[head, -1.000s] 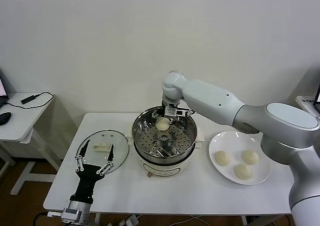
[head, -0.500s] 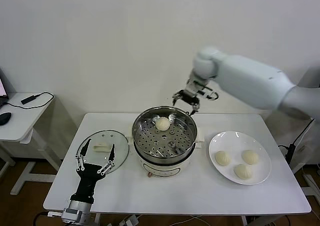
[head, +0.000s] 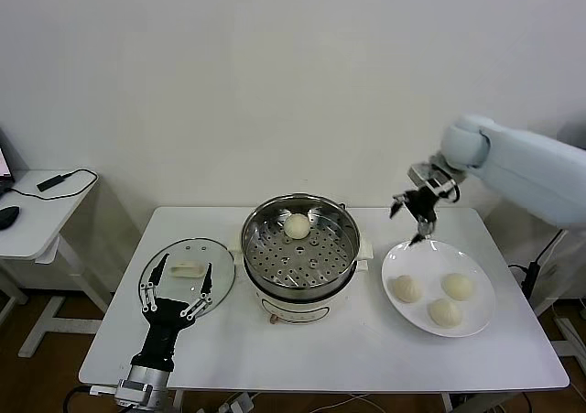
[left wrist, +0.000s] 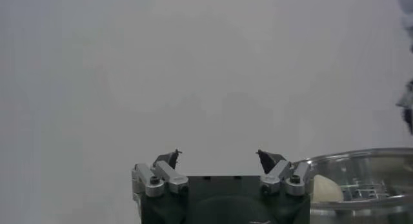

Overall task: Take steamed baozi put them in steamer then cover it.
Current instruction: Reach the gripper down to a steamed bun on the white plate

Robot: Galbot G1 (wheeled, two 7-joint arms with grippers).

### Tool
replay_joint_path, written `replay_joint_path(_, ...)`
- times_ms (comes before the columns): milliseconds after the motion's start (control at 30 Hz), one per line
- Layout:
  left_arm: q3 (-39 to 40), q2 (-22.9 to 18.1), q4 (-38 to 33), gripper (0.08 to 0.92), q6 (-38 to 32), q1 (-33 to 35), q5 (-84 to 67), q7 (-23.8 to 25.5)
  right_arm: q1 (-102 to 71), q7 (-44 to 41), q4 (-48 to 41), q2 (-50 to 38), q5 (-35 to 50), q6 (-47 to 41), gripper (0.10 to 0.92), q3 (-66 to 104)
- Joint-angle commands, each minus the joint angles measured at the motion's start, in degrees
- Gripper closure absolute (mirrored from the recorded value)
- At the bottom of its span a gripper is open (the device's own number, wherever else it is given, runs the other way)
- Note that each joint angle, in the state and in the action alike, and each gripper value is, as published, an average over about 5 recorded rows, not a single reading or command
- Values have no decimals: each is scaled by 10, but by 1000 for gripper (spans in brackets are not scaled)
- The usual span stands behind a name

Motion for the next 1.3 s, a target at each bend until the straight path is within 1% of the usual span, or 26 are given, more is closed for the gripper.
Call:
replay_joint_path(33, 0, 0, 0, 177, 1, 0, 1, 0, -66, 28, 6, -46, 28, -41, 203, -22)
replay_joint_path(200, -1, 0, -1, 177, 1, 1, 1, -1, -95, 48, 1, -44, 13, -44, 203, -12)
replay_joint_path(567, -3, 0, 2, 177, -1, 2, 1, -1, -134, 104, -19, -19, 12, -47, 203, 10)
replay_joint_path(1033, -5, -2, 8, 177, -5, 2, 1, -1, -148, 108, -34, -3, 5, -49, 206, 17)
replay_joint_path(1300, -7, -2, 8, 177, -6, 2, 1, -1, -153, 113, -37, 2, 2, -48, 281, 22)
